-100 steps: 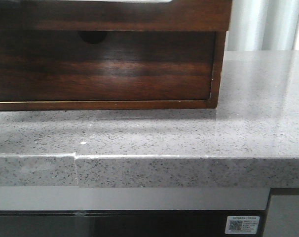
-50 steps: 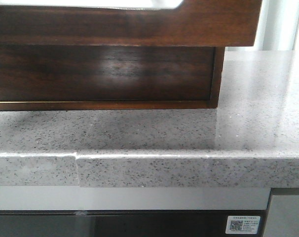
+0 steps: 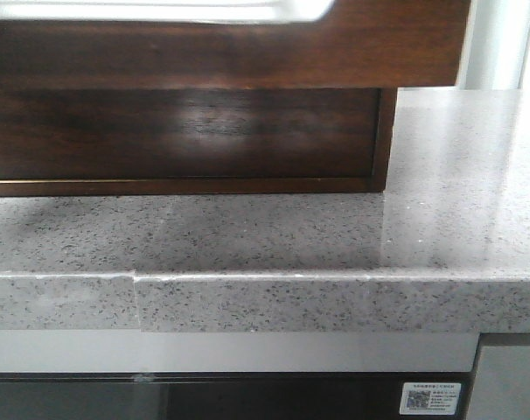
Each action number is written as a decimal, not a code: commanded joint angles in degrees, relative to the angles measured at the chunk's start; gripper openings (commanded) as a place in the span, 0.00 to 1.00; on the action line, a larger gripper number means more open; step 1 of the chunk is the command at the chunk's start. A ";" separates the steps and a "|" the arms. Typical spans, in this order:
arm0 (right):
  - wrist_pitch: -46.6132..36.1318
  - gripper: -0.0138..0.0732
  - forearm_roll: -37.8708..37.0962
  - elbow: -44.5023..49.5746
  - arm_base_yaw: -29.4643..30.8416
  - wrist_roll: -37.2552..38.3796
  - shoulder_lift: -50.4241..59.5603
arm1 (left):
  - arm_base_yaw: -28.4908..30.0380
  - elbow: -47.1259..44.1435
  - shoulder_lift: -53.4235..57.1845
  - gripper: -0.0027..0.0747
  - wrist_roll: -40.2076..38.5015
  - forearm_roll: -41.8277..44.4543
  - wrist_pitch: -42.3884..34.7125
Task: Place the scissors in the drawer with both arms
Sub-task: 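Pull the drawer open toward the robot with the left gripper, then grasp the grey-and-orange scissors with the right gripper and lift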
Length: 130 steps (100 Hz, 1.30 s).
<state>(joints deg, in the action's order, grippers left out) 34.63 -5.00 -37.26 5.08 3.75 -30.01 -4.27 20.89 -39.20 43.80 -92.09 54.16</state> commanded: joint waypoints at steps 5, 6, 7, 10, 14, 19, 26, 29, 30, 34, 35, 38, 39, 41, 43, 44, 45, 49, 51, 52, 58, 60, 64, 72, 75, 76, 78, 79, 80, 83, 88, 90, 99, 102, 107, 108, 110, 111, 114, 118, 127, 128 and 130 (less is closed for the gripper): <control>-3.97 0.73 -0.54 -1.97 0.39 -0.03 -0.63 | -0.51 2.52 1.09 0.49 5.55 1.42 6.60; -3.97 0.73 -0.54 -1.97 0.39 -0.03 -0.63 | -0.51 2.52 1.22 0.50 5.42 1.58 6.60; -3.97 0.73 -0.54 -1.97 0.39 -0.03 -0.63 | -0.51 2.63 1.19 0.50 5.44 1.71 6.60; -3.97 0.73 -0.54 -1.97 0.39 -0.03 -0.63 | -0.51 2.61 1.62 0.51 5.16 2.06 6.50; -3.97 0.73 -0.54 -1.97 0.39 -0.03 -0.63 | -0.40 2.61 2.12 0.51 4.89 2.75 6.04; -3.97 0.73 -0.54 -1.97 0.39 -0.03 -0.63 | -0.40 2.61 3.02 0.51 3.98 4.38 5.07; -3.97 0.73 -0.54 -1.97 0.39 -0.03 -0.63 | -0.40 2.65 4.63 0.51 1.17 7.26 3.30; -3.97 0.73 -0.65 -1.97 0.39 -0.03 -0.63 | -0.40 2.77 5.59 0.51 0.36 8.84 2.70; -3.97 0.73 -0.65 -1.97 0.39 -0.03 -0.63 | -0.40 2.80 5.78 0.51 -0.12 9.18 2.34; -3.97 0.73 -1.20 -1.97 0.39 -0.03 -0.63 | -0.40 3.16 7.04 0.51 -1.87 11.04 1.52; -3.97 0.73 -1.34 -1.97 0.39 -0.03 -0.63 | -0.40 3.17 7.25 0.51 -2.14 11.34 1.25; -3.97 0.73 -1.73 -1.97 0.39 -0.03 -0.63 | -0.40 3.68 8.30 0.51 -3.07 12.55 0.75; -3.97 0.73 -2.03 -1.97 0.39 -0.03 -0.63 | -0.40 3.81 8.52 0.51 -3.58 13.34 0.50; -3.97 0.73 -2.33 -1.97 0.39 -0.03 -0.63 | -0.40 4.23 9.14 0.51 -4.32 14.59 0.48; -3.97 0.73 -2.57 -1.97 0.39 -0.03 -0.63 | -0.40 4.76 9.77 0.51 -4.87 15.95 0.38; -3.97 0.73 -2.74 -1.97 0.39 -0.03 -0.63 | -0.40 4.96 9.98 0.51 -5.35 16.46 0.38; -3.87 0.73 -2.88 -1.97 0.39 -0.03 -0.63 | -0.40 5.37 10.35 0.51 -5.60 16.98 0.38; -3.61 0.73 -3.89 -1.97 0.39 -0.03 -0.63 | -0.40 6.65 11.31 0.51 -7.76 20.84 0.11; -3.36 0.73 -4.50 -1.97 0.39 -0.03 -0.63 | -0.40 7.54 11.84 0.51 -9.15 23.14 0.11; -3.36 0.73 -4.50 -1.97 0.39 -0.03 -0.63 | -0.40 8.15 12.16 0.51 -9.63 23.96 0.11; -2.34 0.73 -5.42 -1.97 0.39 -0.03 -0.63 | -0.40 10.92 13.31 0.51 -14.47 32.37 0.11; -2.04 0.73 -5.59 -1.97 0.39 -0.03 -0.63 | -0.40 12.04 13.71 0.51 -16.15 35.48 0.25; -1.38 0.73 -5.69 -1.97 0.39 -0.03 -0.68 | -0.40 14.25 14.46 0.51 -18.66 41.44 0.45; 0.54 0.73 -5.69 -2.06 0.39 0.76 -1.04 | -0.40 18.28 15.58 0.51 -23.06 51.12 0.89; 1.00 0.73 -5.87 -2.06 0.39 1.58 -1.36 | -0.40 19.65 15.89 0.51 -23.81 53.89 0.89; 1.01 0.73 -6.00 -2.06 0.39 1.77 -1.46 | -0.40 20.32 15.89 0.51 -24.08 55.19 0.89; 1.29 0.73 -6.17 -2.06 0.39 2.22 -1.84 | -0.40 21.30 16.01 0.51 -24.20 56.95 0.89; 1.53 0.73 -6.27 -2.06 0.39 2.40 -1.99 | -0.40 21.60 16.01 0.51 -24.33 57.51 0.89; 1.63 0.73 -6.42 -2.06 0.39 2.95 -2.31 | -0.40 22.19 16.01 0.51 -24.33 58.07 0.89; 1.92 0.73 -7.75 -2.06 0.39 4.97 -3.24 | -0.53 23.22 16.01 0.51 -24.33 60.26 0.89; 2.59 0.73 -10.28 -2.20 0.39 8.16 -4.67 | -0.80 24.51 16.01 0.51 -24.33 62.93 0.37; 2.95 0.73 -11.37 -2.51 0.39 9.62 -5.45 | -1.14 24.88 16.01 0.51 -24.33 64.04 0.27; 5.22 0.73 -13.84 -4.50 1.07 12.74 -9.52 | -3.11 25.26 16.01 0.51 -24.33 67.90 -0.61; 5.96 0.73 -13.87 -5.71 1.62 12.73 -10.91 | -3.89 25.26 16.01 0.51 -24.33 68.81 -1.10; 7.58 0.73 -13.87 -8.09 2.89 12.73 -13.89 | -5.16 25.26 16.01 0.50 -24.33 70.11 -1.99; 7.58 0.73 -13.87 -8.09 2.89 12.73 -14.29 | -5.32 25.26 16.01 0.50 -24.33 70.26 -2.16; 8.31 0.73 -13.87 -9.03 3.45 12.73 -15.10 | -5.77 25.26 16.01 0.49 -24.33 70.69 -2.67; 8.79 0.73 -13.87 -9.66 3.85 12.73 -15.90 | -6.04 25.26 16.01 0.49 -24.33 70.97 -2.85; 9.73 0.73 -13.87 -10.95 4.70 12.73 -17.44 | -6.53 25.26 16.01 0.48 -24.33 71.56 -3.93; 11.10 0.72 -13.87 -12.76 6.04 12.73 -19.81 | -6.99 25.26 16.01 0.48 -24.33 71.99 -5.05; 13.70 0.72 -13.97 -16.06 8.96 12.62 -25.07 | -7.27 25.26 16.01 0.46 -24.22 72.44 -7.55; 14.17 0.72 -13.97 -16.30 9.40 12.62 -25.90 | -7.27 25.26 16.01 0.46 -24.22 72.59 -7.82; 14.70 0.72 -13.97 -17.01 9.82 12.62 -26.70 | -7.27 25.26 16.01 0.46 -24.22 72.73 -8.24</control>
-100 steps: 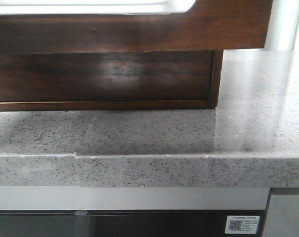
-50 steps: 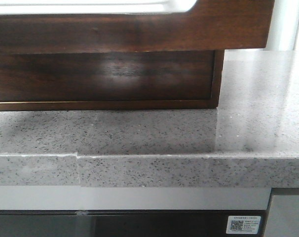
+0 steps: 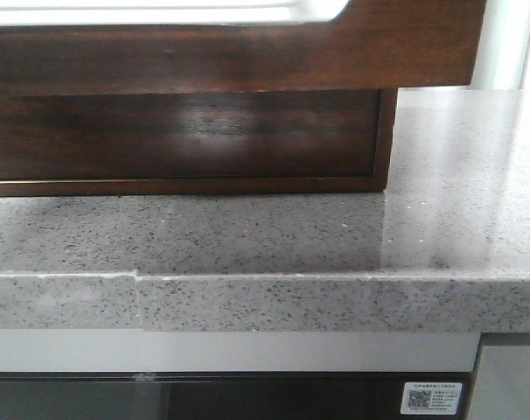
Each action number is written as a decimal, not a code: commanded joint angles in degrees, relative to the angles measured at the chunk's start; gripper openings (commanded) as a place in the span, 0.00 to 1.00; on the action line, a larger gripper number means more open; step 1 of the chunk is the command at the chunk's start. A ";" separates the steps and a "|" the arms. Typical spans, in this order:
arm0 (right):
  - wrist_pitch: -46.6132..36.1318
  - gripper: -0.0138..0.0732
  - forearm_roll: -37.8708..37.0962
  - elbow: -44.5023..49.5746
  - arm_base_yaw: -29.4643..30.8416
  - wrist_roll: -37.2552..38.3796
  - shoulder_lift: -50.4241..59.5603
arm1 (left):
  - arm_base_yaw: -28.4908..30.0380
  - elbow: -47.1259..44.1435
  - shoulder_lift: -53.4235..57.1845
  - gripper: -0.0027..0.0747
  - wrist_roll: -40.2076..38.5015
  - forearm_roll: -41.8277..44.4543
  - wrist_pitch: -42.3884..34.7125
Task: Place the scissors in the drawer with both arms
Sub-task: 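Grasp the grey-and-orange scissors with the right gripper and lift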
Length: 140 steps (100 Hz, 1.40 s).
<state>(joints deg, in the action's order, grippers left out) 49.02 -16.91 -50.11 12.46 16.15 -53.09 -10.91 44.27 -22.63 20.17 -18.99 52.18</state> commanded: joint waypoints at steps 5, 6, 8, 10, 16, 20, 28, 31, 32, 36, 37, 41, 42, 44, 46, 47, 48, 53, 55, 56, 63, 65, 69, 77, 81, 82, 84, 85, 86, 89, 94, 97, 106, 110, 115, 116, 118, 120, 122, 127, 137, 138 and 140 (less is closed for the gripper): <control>1.92 0.72 -1.81 -5.67 3.86 -0.22 -6.52 | -0.62 1.87 -0.57 0.45 -0.60 0.00 -6.85; 2.15 0.72 -1.83 -5.90 4.06 -0.47 -7.38 | -0.62 1.87 -0.67 0.45 -0.60 0.00 -7.00; 3.17 0.72 -1.29 -6.74 4.85 -1.03 -8.65 | -0.62 1.87 -0.68 0.45 -0.60 0.13 -7.10; 3.56 0.72 -0.98 -7.18 5.24 -1.48 -9.48 | -0.62 1.87 -0.83 0.45 -0.60 0.13 -7.10; 5.03 0.72 1.20 -8.77 7.04 -3.91 -13.19 | -0.62 1.87 -1.23 0.44 -0.60 0.13 -7.10; 5.53 0.72 3.03 -9.98 8.04 -6.18 -15.57 | -0.62 1.87 -1.45 0.44 -0.60 0.13 -7.10; 6.73 0.72 7.38 -12.30 10.37 -10.94 -19.79 | -0.62 1.87 -1.79 0.44 -0.60 0.13 -6.99; 7.27 0.72 9.13 -13.17 11.04 -12.91 -21.30 | -0.62 1.87 -1.88 0.44 -0.60 0.13 -6.99; 7.53 0.72 9.97 -13.58 11.34 -13.75 -22.04 | -0.62 1.87 -1.88 0.44 -0.60 0.13 -6.99; 8.39 0.72 11.91 -14.73 12.00 -15.69 -23.86 | -0.62 1.87 -2.03 0.44 -0.60 0.13 -6.99; 8.74 0.72 12.72 -14.98 12.20 -16.65 -24.57 | -0.62 1.87 -2.14 0.44 -0.60 0.13 -6.99; 9.49 0.72 14.55 -16.38 12.51 -19.07 -26.28 | -0.62 1.87 -2.24 0.44 -0.60 0.13 -6.99; 9.75 0.72 14.80 -16.79 12.65 -19.37 -26.95 | -0.62 1.87 -2.24 0.44 -0.60 0.13 -6.99; 10.04 0.72 15.46 -17.23 12.80 -20.01 -27.88 | -0.62 1.87 -2.27 0.44 -0.60 0.13 -6.99; 10.16 0.72 15.95 -18.09 12.80 -20.57 -28.76 | -0.62 1.87 -2.27 0.44 -0.60 0.13 -6.99; 10.30 0.72 16.10 -18.31 12.80 -20.87 -29.35 | -0.62 1.87 -2.27 0.44 -0.60 0.13 -6.99; 10.28 0.72 16.16 -18.53 12.80 -21.02 -29.35 | -0.62 1.87 -2.27 0.44 -0.60 0.13 -6.99; 10.61 0.72 16.41 -20.01 12.80 -21.77 -31.55 | -0.62 1.87 -2.36 0.44 -0.60 0.13 -6.99; 10.65 0.72 16.53 -20.61 12.80 -21.87 -32.06 | -0.62 1.87 -2.36 0.44 -0.60 0.13 -6.99; 10.65 0.72 16.51 -21.01 12.80 -21.85 -32.53 | -0.62 1.87 -2.36 0.44 -0.60 0.13 -6.99; 10.65 0.72 16.91 -22.82 12.80 -22.79 -34.78 | -0.62 1.87 -2.36 0.44 -0.60 0.13 -6.99; 10.65 0.72 17.41 -23.21 12.80 -23.24 -35.38 | -0.62 1.87 -2.36 0.44 -0.60 0.13 -6.99; 10.90 0.72 18.32 -24.30 12.80 -24.12 -36.47 | -0.62 1.87 -2.36 0.44 -0.60 0.13 -6.99; 11.62 0.72 18.98 -26.58 12.80 -24.53 -39.02 | -0.62 1.87 -2.36 0.44 -0.60 0.13 -6.99; 12.15 0.72 19.20 -27.59 12.80 -24.99 -40.30 | -0.62 1.87 -2.36 0.44 -0.60 0.13 -6.99; 12.36 0.72 19.20 -28.00 12.80 -25.02 -40.51 | -0.62 1.87 -2.36 0.44 -0.60 0.13 -6.99; 12.66 0.72 19.20 -28.57 12.80 -25.28 -41.12 | -0.62 1.87 -2.36 0.44 -0.60 0.13 -6.99; 12.77 0.72 19.20 -28.76 12.80 -25.26 -41.31 | -0.62 1.87 -2.36 0.44 -0.60 0.13 -6.99; 13.00 0.72 19.20 -28.96 12.80 -25.43 -41.70 | -0.62 1.87 -2.36 0.44 -0.60 0.13 -6.99; 13.44 0.72 19.20 -29.92 12.80 -25.98 -42.46 | -0.62 1.87 -2.36 0.44 -0.60 0.13 -6.99; 14.68 0.72 19.20 -31.27 12.80 -26.45 -43.74 | -0.62 1.87 -2.36 0.44 -0.60 0.13 -6.99; 15.38 0.72 19.35 -32.00 12.80 -26.86 -44.45 | -0.62 1.87 -2.36 0.44 -0.60 0.13 -6.99; 16.77 0.72 19.35 -33.95 12.80 -27.27 -46.56 | -0.62 1.87 -2.36 0.44 -0.60 0.13 -6.99; 17.17 0.72 19.35 -34.74 12.69 -27.38 -47.36 | -0.62 1.87 -2.36 0.44 -0.60 0.13 -6.99; 17.58 0.72 19.47 -35.64 12.69 -27.54 -48.22 | -0.62 1.87 -2.36 0.44 -0.60 0.13 -6.99; 17.61 0.71 19.47 -35.76 12.69 -27.69 -48.47 | -0.62 1.87 -2.36 0.44 -0.60 0.13 -6.99; 17.83 0.70 19.47 -36.14 12.69 -27.69 -48.68 | -0.62 1.87 -2.36 0.44 -0.60 0.13 -6.99; 18.10 0.68 19.47 -36.49 12.69 -27.69 -48.93 | -0.62 1.87 -2.36 0.44 -0.60 0.13 -6.99; 18.13 0.66 19.47 -36.85 12.69 -27.69 -49.27 | -0.62 1.87 -2.36 0.44 -0.60 0.13 -6.99; 18.28 0.60 19.60 -37.26 12.69 -27.69 -49.65 | -0.62 1.87 -2.36 0.44 -0.60 0.13 -6.99; 18.03 0.50 19.60 -37.26 12.69 -27.78 -49.90 | -0.62 1.87 -2.36 0.44 -0.60 0.13 -6.99; 17.91 0.49 19.60 -37.26 12.69 -27.78 -49.90 | -0.62 1.87 -2.36 0.44 -0.60 0.13 -6.99; 17.91 0.48 19.60 -37.26 12.69 -27.78 -49.90 | -0.62 1.87 -2.36 0.44 -0.60 0.13 -6.99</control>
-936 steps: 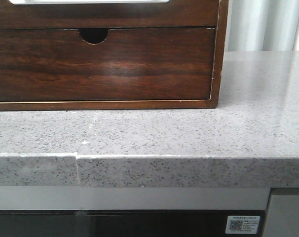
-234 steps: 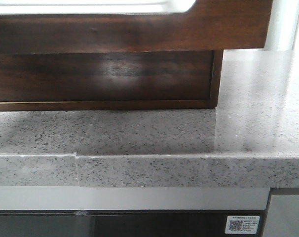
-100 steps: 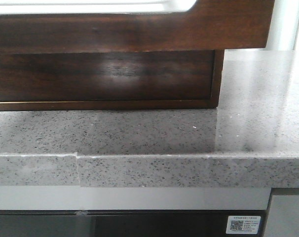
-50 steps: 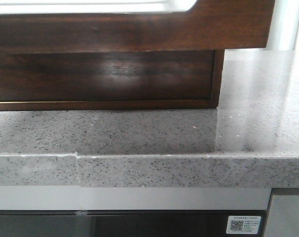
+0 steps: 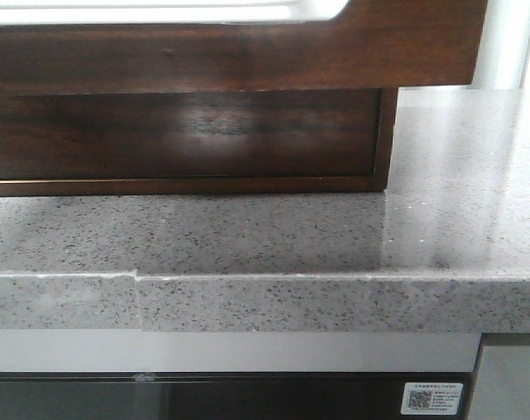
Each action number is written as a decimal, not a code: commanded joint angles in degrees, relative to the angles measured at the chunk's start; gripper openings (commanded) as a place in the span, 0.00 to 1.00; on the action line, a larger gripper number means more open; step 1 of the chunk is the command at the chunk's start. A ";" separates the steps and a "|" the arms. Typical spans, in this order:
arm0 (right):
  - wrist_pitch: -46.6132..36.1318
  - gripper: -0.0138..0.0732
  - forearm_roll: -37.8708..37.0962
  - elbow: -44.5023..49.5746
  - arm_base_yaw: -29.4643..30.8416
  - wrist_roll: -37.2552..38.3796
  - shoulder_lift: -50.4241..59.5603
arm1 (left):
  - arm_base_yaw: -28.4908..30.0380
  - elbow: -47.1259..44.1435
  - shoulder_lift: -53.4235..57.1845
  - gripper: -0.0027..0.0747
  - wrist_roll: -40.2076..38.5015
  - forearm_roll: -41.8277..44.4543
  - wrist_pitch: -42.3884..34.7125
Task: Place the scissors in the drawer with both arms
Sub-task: 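Grasp the grey-and-orange scissors with the right gripper and lift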
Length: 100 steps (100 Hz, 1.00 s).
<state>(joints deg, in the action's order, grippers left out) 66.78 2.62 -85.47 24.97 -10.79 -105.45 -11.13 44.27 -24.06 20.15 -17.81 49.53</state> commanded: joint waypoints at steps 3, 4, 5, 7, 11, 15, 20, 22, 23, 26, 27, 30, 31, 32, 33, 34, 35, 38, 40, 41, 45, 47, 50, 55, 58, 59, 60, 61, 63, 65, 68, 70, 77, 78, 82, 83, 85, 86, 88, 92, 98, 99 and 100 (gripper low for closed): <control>0.15 0.47 0.07 -1.89 0.17 -0.84 2.46 | -0.41 1.87 -0.93 0.44 -0.57 -1.04 -4.34; 0.15 0.46 0.07 -1.89 0.17 -0.87 2.46 | -0.41 1.87 -0.93 0.44 -0.57 -1.04 -4.34; 0.15 0.46 0.07 -1.89 0.17 -0.98 2.46 | -0.41 1.87 -0.93 0.44 -0.57 -1.04 -4.34; 0.15 0.45 0.07 -1.89 0.17 -1.16 2.46 | -0.41 1.87 -0.93 0.44 -0.57 -1.04 -4.34; 0.29 0.44 0.07 -1.89 0.17 -1.43 2.46 | -0.41 1.87 -0.93 0.44 -0.57 -1.04 -4.34; 0.39 0.42 0.19 -1.89 0.17 -1.59 2.46 | -0.41 1.87 -0.93 0.44 -0.57 -1.04 -4.34; 0.62 0.39 0.63 -1.89 0.17 -1.98 2.46 | -0.41 1.87 -0.93 0.44 -0.57 -1.04 -4.34; 0.61 0.38 0.77 -1.89 0.17 -2.11 2.46 | -0.41 1.87 -0.93 0.44 -0.57 -1.04 -4.34; 0.74 0.37 0.91 -1.89 0.17 -2.29 2.46 | -0.41 1.87 -0.93 0.44 -0.57 -1.04 -4.34; 0.86 0.35 1.15 -1.89 0.17 -2.39 2.46 | -0.41 1.87 -0.93 0.44 -0.57 -1.04 -4.34; 0.84 0.34 1.12 -1.89 0.17 -2.39 2.46 | -0.41 1.87 -0.93 0.44 -0.57 -1.04 -4.34; 0.89 0.32 1.12 -1.89 0.17 -2.43 2.46 | -0.41 1.87 -0.93 0.44 -0.57 -1.04 -4.34; 0.89 0.31 1.12 -1.89 0.17 -2.43 2.46 | -0.41 1.87 -0.93 0.44 -0.57 -1.04 -4.34; 1.00 0.30 1.12 -1.89 0.17 -2.43 2.46 | -0.41 1.87 -0.93 0.44 -0.57 -1.04 -4.34; 0.98 0.29 1.12 -1.89 0.17 -2.43 2.46 | -0.41 1.87 -0.93 0.44 -0.57 -1.04 -4.34; 0.98 0.29 1.12 -1.89 0.17 -2.43 2.46 | -0.41 1.87 -0.93 0.44 -0.57 -1.04 -4.34; 0.98 0.28 1.12 -1.89 0.17 -2.53 2.46 | -0.41 1.87 -0.93 0.44 -0.57 -1.04 -4.34; 1.11 0.26 1.12 -1.89 0.17 -2.52 2.46 | -0.41 1.87 -0.93 0.44 -0.57 -1.04 -4.34; 1.20 0.24 1.12 -1.89 0.17 -2.67 2.46 | -0.41 1.87 -0.93 0.44 -0.57 -1.04 -4.34; 1.33 0.24 1.12 -1.89 0.17 -2.67 2.46 | -0.41 1.87 -0.93 0.44 -0.57 -1.04 -4.34; 1.33 0.22 1.12 -1.89 0.17 -2.76 2.46 | -0.41 1.87 -0.93 0.44 -0.57 -1.04 -4.34; 1.33 0.20 1.12 -1.89 0.17 -2.76 2.46 | -0.41 1.87 -0.93 0.44 -0.57 -1.04 -4.34; 1.33 0.19 1.12 -1.89 0.17 -2.76 2.46 | -0.41 1.87 -0.93 0.44 -0.57 -1.04 -4.34; 1.33 0.19 1.12 -1.89 0.17 -2.79 2.46 | -0.41 1.87 -0.93 0.44 -0.57 -1.04 -4.23; 1.33 0.18 1.12 -1.89 0.17 -2.79 2.46 | -0.41 1.87 -0.93 0.44 -0.57 -1.04 -4.23; 1.33 0.18 1.12 -1.89 0.17 -2.79 2.46 | -0.41 1.87 -0.93 0.44 -0.57 -1.04 -4.23; 1.33 0.18 1.12 -1.89 0.17 -2.79 2.46 | -0.41 1.87 -0.93 0.44 -0.57 -1.04 -4.23; 1.33 0.18 1.12 -1.89 0.17 -2.79 2.46 | -0.41 1.87 -0.93 0.44 -0.57 -1.04 -4.23; 1.33 0.18 1.12 -1.89 0.17 -2.79 2.60 | -0.41 1.87 -0.93 0.44 -0.57 -1.04 -4.23; 1.33 0.18 1.12 -1.89 0.17 -2.79 2.78 | -0.41 1.87 -0.93 0.44 -0.57 -1.04 -4.23; 1.33 0.18 1.12 -1.89 0.17 -2.79 3.22 | -0.41 1.87 -0.93 0.44 -0.57 -1.04 -4.23; 1.33 0.18 1.12 -1.89 0.17 -2.89 3.62 | -0.41 1.87 -0.93 0.44 -0.57 -1.04 -4.23; 0.96 0.18 1.12 -1.89 0.07 -2.89 5.33 | -0.41 1.87 -0.93 0.44 -0.57 -1.04 -4.23; 0.81 0.18 1.12 -1.89 -0.05 -2.89 5.51 | -0.41 1.87 -0.93 0.44 -0.57 -1.04 -4.23; 0.47 0.18 1.12 -1.89 -0.31 -2.89 6.85 | -0.41 1.87 -0.93 0.44 -0.57 -1.04 -4.23; 0.39 0.18 1.12 -1.89 -0.32 -2.89 7.08 | -0.41 1.87 -0.93 0.44 -0.57 -1.04 -4.23; 0.28 0.18 1.12 -1.89 -0.47 -2.89 7.83 | -0.41 1.87 -0.93 0.44 -0.57 -1.04 -4.23; 0.28 0.18 1.12 -1.89 -0.65 -2.89 8.32 | -0.41 1.87 -0.93 0.44 -0.57 -1.04 -4.23; -0.07 0.18 1.12 -1.89 -0.71 -2.89 8.85 | -0.41 1.87 -0.93 0.44 -0.57 -1.04 -4.23; -0.62 0.18 1.12 -1.89 -1.24 -2.89 10.44 | -0.41 1.87 -0.93 0.44 -0.57 -1.04 -4.23; -1.37 0.18 1.12 -1.89 -2.01 -2.89 13.06 | -0.41 1.87 -0.93 0.44 -0.57 -1.04 -4.23; -1.50 0.18 1.12 -1.89 -2.17 -2.89 13.36 | -0.41 1.87 -0.93 0.44 -0.57 -1.04 -4.23; -1.53 0.18 1.12 -1.89 -2.35 -2.89 13.96 | -0.41 1.87 -0.93 0.44 -0.57 -1.04 -4.23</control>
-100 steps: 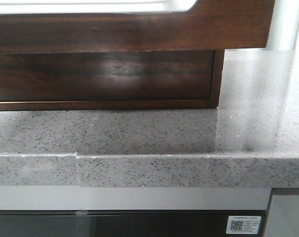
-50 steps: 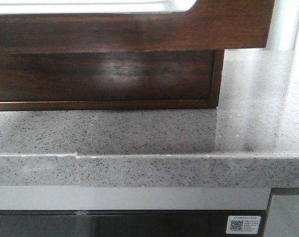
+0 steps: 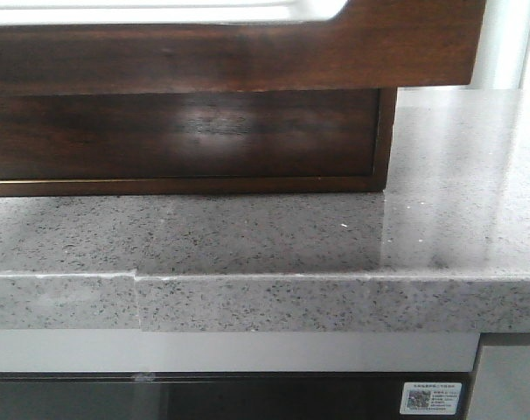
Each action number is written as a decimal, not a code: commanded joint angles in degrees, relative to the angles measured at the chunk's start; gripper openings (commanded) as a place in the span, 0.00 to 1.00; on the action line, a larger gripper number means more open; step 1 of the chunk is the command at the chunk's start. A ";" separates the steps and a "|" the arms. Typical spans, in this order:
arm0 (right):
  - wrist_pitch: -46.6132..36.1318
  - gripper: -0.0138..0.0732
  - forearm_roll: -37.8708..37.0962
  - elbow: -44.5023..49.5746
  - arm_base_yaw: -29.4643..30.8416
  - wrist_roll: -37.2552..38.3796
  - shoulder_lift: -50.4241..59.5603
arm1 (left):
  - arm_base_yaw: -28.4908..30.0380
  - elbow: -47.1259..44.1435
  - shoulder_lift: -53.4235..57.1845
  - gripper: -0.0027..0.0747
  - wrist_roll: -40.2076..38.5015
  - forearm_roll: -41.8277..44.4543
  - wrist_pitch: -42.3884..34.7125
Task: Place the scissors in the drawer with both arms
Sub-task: 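Grasp the grey-and-orange scissors with the right gripper and lift, then lower the scissors into the open drawer and open the right gripper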
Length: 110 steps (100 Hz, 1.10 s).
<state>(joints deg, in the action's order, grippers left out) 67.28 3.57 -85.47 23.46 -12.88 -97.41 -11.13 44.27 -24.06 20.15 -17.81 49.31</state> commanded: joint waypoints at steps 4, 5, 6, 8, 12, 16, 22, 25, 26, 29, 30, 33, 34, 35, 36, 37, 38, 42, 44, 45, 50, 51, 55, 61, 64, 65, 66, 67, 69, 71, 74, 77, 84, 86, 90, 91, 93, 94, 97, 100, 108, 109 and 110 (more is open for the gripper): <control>-2.63 0.18 0.18 -1.89 -1.31 -1.07 7.81 | -0.41 1.87 -0.93 0.44 -0.57 -1.04 -4.00; -2.66 0.18 0.18 -1.89 -1.46 -1.18 8.13 | -0.41 1.87 -0.93 0.44 -0.57 -1.04 -4.00; -2.77 0.18 0.18 -1.89 -1.56 -1.20 8.46 | -0.41 1.87 -0.93 0.44 -0.57 -1.04 -4.00; -2.93 0.18 0.18 -1.89 -1.87 -1.31 9.46 | -0.41 1.87 -0.93 0.44 -0.57 -1.04 -4.00; -3.43 0.18 0.18 -1.89 -2.51 -1.31 11.49 | -0.41 1.87 -0.93 0.44 -0.57 -1.04 -4.00; -3.95 0.18 0.18 -1.89 -3.06 -1.31 13.22 | -0.41 1.87 -0.93 0.44 -0.57 -1.04 -4.00; -4.88 0.18 0.18 -1.89 -4.28 -1.75 16.39 | -0.41 1.87 -0.93 0.44 -0.57 -1.04 -4.00; -5.39 0.18 0.18 -1.89 -4.91 -2.03 17.78 | -0.41 1.87 -0.93 0.44 -0.57 -1.04 -4.00; -5.66 0.18 0.23 -1.89 -5.24 -2.32 18.50 | -0.41 1.87 -0.93 0.44 -0.57 -1.04 -4.00; -6.20 0.18 0.46 -1.89 -5.98 -2.93 19.91 | -0.41 1.87 -0.93 0.44 -0.57 -1.04 -4.00; -6.33 0.18 0.59 -1.89 -6.17 -3.29 20.25 | -0.41 1.87 -0.93 0.44 -0.57 -1.04 -4.00; -7.01 0.18 0.73 -1.89 -7.17 -3.91 21.91 | -0.41 1.87 -0.93 0.44 -0.57 -1.04 -4.00; -7.16 0.18 0.91 -1.89 -7.38 -4.06 22.25 | -0.41 1.87 -0.93 0.44 -0.57 -1.04 -4.00; -7.32 0.18 1.01 -1.89 -7.81 -4.43 22.92 | -0.41 1.87 -0.93 0.44 -0.57 -1.04 -4.00; -7.62 0.18 1.11 -1.89 -8.03 -4.66 23.25 | -0.41 1.87 -0.93 0.44 -0.57 -1.04 -4.00; -7.78 0.18 1.38 -1.89 -8.25 -5.25 23.58 | -0.41 1.87 -0.93 0.44 -0.57 -1.04 -4.00; -8.10 0.18 1.53 -1.89 -8.71 -5.58 24.21 | -0.41 1.87 -0.93 0.44 -0.57 -1.04 -4.00; -9.04 0.18 2.75 -1.89 -10.07 -7.20 26.04 | -0.41 1.87 -0.93 0.44 -0.57 -1.04 -4.00; -9.68 0.18 3.51 -1.89 -10.51 -8.05 26.61 | -0.41 1.87 -0.93 0.44 -0.57 -1.04 -4.00; -10.08 0.18 3.79 -1.89 -10.97 -8.35 27.18 | -0.41 1.87 -0.93 0.44 -0.57 -1.04 -4.00; -11.58 0.18 5.89 -1.89 -12.60 -10.80 29.05 | -0.41 1.87 -0.93 0.44 -0.57 -1.04 -4.00; -11.78 0.18 6.54 -1.89 -12.83 -11.48 29.31 | -0.41 1.87 -0.93 0.44 -0.57 -1.04 -4.00; -13.14 0.18 8.36 -1.89 -14.36 -13.02 30.76 | -0.41 1.87 -0.93 0.44 -0.57 -1.04 -4.00; -14.87 0.18 11.26 -1.89 -16.87 -17.41 32.62 | -0.41 1.87 -0.93 0.44 -0.57 -1.04 -4.00; -15.54 0.18 12.15 -1.89 -18.11 -18.89 33.31 | -0.41 1.87 -0.93 0.44 -0.57 -1.04 -4.00; -15.69 0.18 12.66 -1.89 -18.43 -19.90 33.46 | -0.41 1.87 -0.93 0.44 -0.57 -1.04 -4.00; -15.94 0.18 12.89 -1.89 -19.08 -20.40 33.80 | -0.41 1.87 -0.93 0.44 -0.57 -1.04 -4.00; -16.07 0.18 13.31 -1.89 -19.42 -20.89 33.95 | -0.41 1.87 -0.93 0.44 -0.57 -1.04 -4.00; -16.47 0.18 13.81 -1.89 -20.48 -22.17 34.37 | -0.41 1.87 -0.93 0.44 -0.57 -1.04 -4.00; -16.76 0.18 13.94 -1.89 -21.61 -23.33 34.76 | -0.41 1.87 -0.93 0.44 -0.57 -1.04 -4.00; -17.18 0.18 14.42 -1.89 -23.20 -25.05 35.17 | -0.41 1.87 -0.93 0.44 -0.57 -1.04 -4.11; -17.51 0.18 14.72 -1.89 -25.28 -27.31 35.48 | -0.41 1.87 -0.93 0.44 -0.57 -1.04 -4.11; -18.07 0.18 15.24 -1.89 -29.61 -31.65 35.98 | -0.41 1.87 -0.93 0.44 -0.57 -1.04 -4.11; -18.15 0.18 15.24 -1.89 -30.52 -32.38 35.98 | -0.41 1.87 -0.93 0.44 -0.57 -1.04 -4.11; -18.32 0.18 15.34 -1.89 -33.34 -34.80 35.98 | -0.41 1.87 -0.93 0.44 -0.57 -1.04 -4.11; -18.31 0.18 15.34 -1.89 -34.27 -35.57 35.98 | -0.41 1.87 -0.93 0.44 -0.57 -1.04 -4.11; -18.31 0.18 15.34 -1.89 -35.19 -36.34 35.98 | -0.41 1.87 -0.93 0.44 -0.57 -1.04 -4.11; -18.43 0.18 15.34 -1.89 -36.08 -36.95 35.98 | -0.41 1.87 -0.93 0.44 -0.57 -1.04 -4.11; -18.55 0.18 15.34 -1.89 -37.84 -37.97 35.83 | -0.41 1.87 -0.93 0.44 -0.57 -1.04 -4.11; -18.69 0.18 15.34 -1.89 -39.58 -38.99 35.59 | -0.41 1.87 -0.93 0.44 -0.57 -1.04 -4.11; -19.20 0.18 15.34 -1.89 -44.07 -41.36 34.44 | -0.41 1.87 -0.93 0.44 -0.57 -1.04 -4.11; -19.33 0.18 15.34 -1.89 -44.65 -41.81 34.23 | -0.41 1.87 -0.93 0.44 -0.57 -1.04 -4.11; -19.31 0.18 15.34 -1.89 -44.93 -41.96 34.11 | -0.41 1.87 -0.93 0.44 -0.57 -1.04 -4.11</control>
<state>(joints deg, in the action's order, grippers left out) 53.09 17.69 -85.47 -18.23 -51.50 -63.03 -11.13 44.27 -24.06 20.15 -17.81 49.19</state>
